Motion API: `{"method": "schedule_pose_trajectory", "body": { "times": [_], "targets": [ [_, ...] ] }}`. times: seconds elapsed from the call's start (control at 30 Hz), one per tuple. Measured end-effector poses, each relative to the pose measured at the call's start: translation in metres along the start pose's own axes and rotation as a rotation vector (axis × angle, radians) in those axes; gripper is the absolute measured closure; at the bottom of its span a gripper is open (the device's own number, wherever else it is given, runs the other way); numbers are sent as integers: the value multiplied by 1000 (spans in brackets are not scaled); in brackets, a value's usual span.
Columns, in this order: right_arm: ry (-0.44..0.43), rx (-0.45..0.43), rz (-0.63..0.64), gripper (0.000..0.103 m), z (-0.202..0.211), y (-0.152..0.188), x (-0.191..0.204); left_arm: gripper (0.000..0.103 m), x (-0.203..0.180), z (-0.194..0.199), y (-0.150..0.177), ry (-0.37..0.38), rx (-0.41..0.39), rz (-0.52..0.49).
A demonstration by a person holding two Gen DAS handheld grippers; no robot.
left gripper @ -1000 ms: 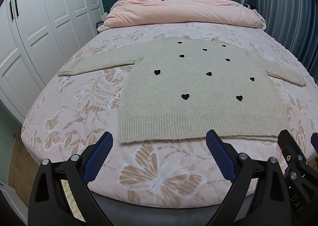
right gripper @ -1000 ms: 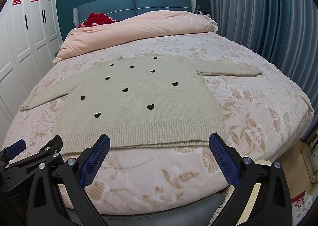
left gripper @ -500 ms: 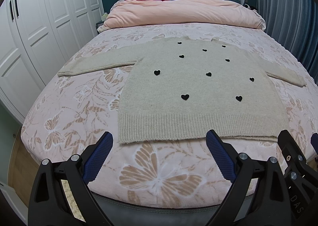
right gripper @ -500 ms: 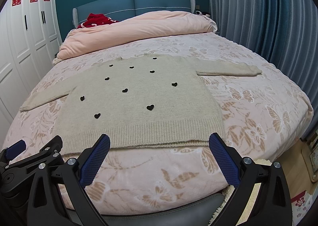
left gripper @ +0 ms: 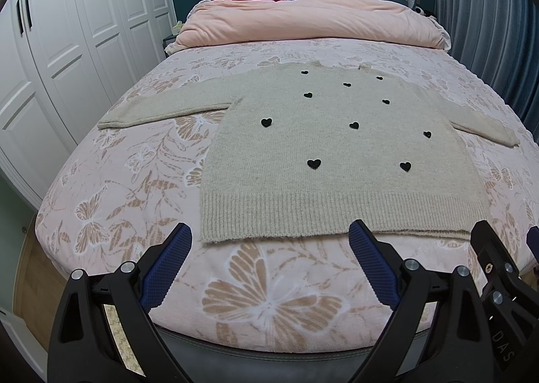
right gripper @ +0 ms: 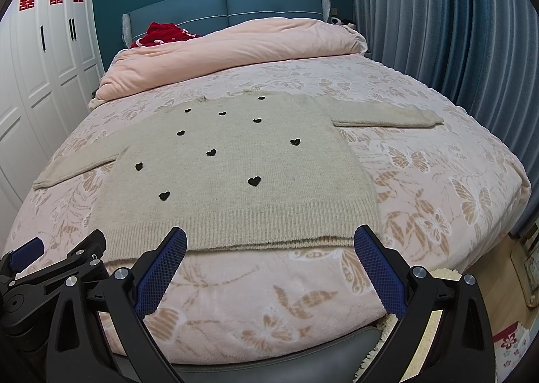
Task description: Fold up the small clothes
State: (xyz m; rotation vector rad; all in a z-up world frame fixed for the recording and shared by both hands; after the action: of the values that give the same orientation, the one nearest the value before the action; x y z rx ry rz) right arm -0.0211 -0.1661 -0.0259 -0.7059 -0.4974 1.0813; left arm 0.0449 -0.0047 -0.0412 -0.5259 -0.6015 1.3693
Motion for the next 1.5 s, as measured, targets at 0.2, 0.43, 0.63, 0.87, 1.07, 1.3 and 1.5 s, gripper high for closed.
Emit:
{"method": "schedule_pose_trajectory", "body": {
  "times": [0.2, 0.43, 0.63, 0.87, 1.07, 1.3, 1.5],
  "targets": [
    [0, -1, 1, 5, 0, 0, 0, 11, 0, 0, 0, 1, -1, 1],
    [0, 0, 0, 5, -1, 1, 0, 11, 1, -2, 0, 0, 0, 1],
    [0, 8, -8, 5, -2, -1, -2, 11, 1, -4, 0, 1, 5, 2],
    [13, 39, -18, 5, -19, 0, -2, 12, -5, -17, -1, -1, 30, 0],
    [-58, 89, -29, 5, -41, -1, -3, 10, -8, -35, -4, 37, 56, 5],
    [-16, 59, -96, 5, -94, -55, -86, 5, 7, -54, -13, 126, 78, 77],
    [-95, -8, -394, 5, -185, -138, -222, 5, 26, -77, -27, 117, 62, 88]
  ]
}}
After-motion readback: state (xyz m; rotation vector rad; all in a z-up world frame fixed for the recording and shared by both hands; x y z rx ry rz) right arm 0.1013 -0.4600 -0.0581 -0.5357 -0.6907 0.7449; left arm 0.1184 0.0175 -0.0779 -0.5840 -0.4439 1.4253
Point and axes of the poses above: each gripper's, at about its wrist camera, not at the fingertips, and z roughly against the way its jaws point, x to its left, y to its underside, the point moved 7 cm from there along -z, roughly the way its jaws point, and after that the axes turned 1 degree about -z, right-handed, at the moved point
